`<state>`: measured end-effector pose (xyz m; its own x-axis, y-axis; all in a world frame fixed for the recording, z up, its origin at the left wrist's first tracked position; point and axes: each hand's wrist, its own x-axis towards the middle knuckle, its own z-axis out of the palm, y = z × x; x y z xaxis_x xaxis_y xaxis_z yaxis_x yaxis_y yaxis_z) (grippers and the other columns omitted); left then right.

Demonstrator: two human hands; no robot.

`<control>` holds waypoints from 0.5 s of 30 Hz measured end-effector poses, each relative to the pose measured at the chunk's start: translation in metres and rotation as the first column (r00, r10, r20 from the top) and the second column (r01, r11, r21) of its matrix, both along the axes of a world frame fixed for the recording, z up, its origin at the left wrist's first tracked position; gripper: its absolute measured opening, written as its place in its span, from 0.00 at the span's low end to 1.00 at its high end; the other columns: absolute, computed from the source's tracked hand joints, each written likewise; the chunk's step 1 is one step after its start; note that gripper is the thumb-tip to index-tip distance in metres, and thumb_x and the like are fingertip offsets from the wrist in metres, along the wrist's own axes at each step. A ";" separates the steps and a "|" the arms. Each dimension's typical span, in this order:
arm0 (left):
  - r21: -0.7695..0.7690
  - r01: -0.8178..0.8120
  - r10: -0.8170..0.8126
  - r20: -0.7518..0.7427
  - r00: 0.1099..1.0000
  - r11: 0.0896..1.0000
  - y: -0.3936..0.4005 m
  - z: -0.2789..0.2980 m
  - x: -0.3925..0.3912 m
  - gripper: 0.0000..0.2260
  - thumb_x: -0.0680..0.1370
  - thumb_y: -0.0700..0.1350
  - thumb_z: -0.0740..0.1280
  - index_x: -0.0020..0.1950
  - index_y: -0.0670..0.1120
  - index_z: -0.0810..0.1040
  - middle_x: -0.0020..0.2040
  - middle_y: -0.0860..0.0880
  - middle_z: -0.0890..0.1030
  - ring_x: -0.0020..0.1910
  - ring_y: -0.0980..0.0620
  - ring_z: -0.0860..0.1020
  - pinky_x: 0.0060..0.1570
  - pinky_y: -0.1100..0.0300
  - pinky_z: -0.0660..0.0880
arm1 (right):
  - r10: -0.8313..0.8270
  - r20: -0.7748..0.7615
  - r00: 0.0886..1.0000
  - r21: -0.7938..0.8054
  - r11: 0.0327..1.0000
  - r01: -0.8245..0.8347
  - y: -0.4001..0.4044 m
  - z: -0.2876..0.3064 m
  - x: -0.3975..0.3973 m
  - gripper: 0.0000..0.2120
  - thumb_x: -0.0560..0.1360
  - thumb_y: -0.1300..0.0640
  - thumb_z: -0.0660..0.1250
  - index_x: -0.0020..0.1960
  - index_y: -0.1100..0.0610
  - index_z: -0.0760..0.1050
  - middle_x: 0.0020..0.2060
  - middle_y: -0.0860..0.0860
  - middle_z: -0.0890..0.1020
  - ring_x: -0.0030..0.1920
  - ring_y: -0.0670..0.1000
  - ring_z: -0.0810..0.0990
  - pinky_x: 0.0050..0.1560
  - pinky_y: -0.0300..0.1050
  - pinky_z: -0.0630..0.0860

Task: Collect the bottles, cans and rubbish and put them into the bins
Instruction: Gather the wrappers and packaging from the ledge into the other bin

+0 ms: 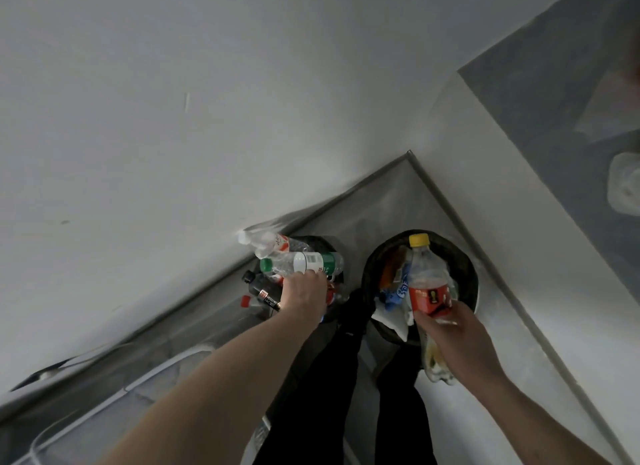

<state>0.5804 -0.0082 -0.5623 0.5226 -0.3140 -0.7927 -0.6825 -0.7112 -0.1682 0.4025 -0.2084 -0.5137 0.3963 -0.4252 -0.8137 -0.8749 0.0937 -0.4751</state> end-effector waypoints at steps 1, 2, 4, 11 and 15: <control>-0.005 -0.017 0.017 -0.002 1.000 1.000 0.000 -0.001 -0.001 0.19 0.78 0.44 0.70 0.67 0.44 0.70 0.60 0.46 0.77 0.56 0.45 0.79 0.48 0.54 0.74 | 0.004 0.008 1.000 0.003 1.000 -0.004 -0.001 -0.001 0.002 0.15 0.71 0.41 0.75 0.56 0.43 0.78 0.47 0.42 0.84 0.48 0.42 0.81 0.43 0.40 0.72; -0.011 -0.030 0.030 0.001 1.000 1.000 0.000 -0.002 -0.003 0.20 0.78 0.45 0.70 0.67 0.44 0.70 0.59 0.46 0.78 0.56 0.46 0.80 0.47 0.54 0.73 | 0.009 0.014 1.000 0.005 1.000 -0.009 -0.002 -0.001 0.004 0.15 0.71 0.42 0.75 0.56 0.43 0.78 0.47 0.41 0.84 0.48 0.42 0.81 0.43 0.40 0.72; -0.033 -0.051 0.051 0.007 0.999 0.998 -0.001 -0.003 -0.005 0.20 0.78 0.47 0.70 0.67 0.45 0.70 0.59 0.46 0.77 0.54 0.46 0.81 0.43 0.55 0.72 | 0.011 0.017 1.000 0.013 1.000 -0.011 -0.004 -0.003 0.006 0.15 0.71 0.43 0.75 0.56 0.43 0.78 0.47 0.41 0.84 0.49 0.42 0.81 0.43 0.40 0.72; -0.175 -0.116 0.117 -0.007 0.993 0.978 0.001 -0.001 -0.017 0.16 0.82 0.51 0.65 0.66 0.45 0.72 0.61 0.46 0.77 0.57 0.44 0.79 0.47 0.52 0.74 | -0.030 0.032 0.999 0.007 1.000 0.030 -0.008 -0.010 -0.003 0.21 0.71 0.41 0.75 0.60 0.42 0.74 0.51 0.41 0.81 0.51 0.40 0.78 0.48 0.43 0.72; -0.318 -0.238 0.233 -0.054 0.971 0.918 -0.008 0.010 -0.026 0.11 0.83 0.51 0.61 0.60 0.46 0.76 0.56 0.47 0.78 0.55 0.43 0.78 0.44 0.53 0.69 | -0.080 0.015 0.997 -0.044 0.996 0.080 -0.009 -0.014 -0.014 0.24 0.71 0.41 0.76 0.62 0.44 0.72 0.50 0.40 0.79 0.50 0.38 0.77 0.48 0.45 0.72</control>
<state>0.5543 -0.0163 -0.5524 0.6017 -0.4214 -0.6785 -0.4892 -0.8659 0.1039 0.3890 -0.2175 -0.5276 0.3700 -0.4916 -0.7883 -0.8593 0.1415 -0.4915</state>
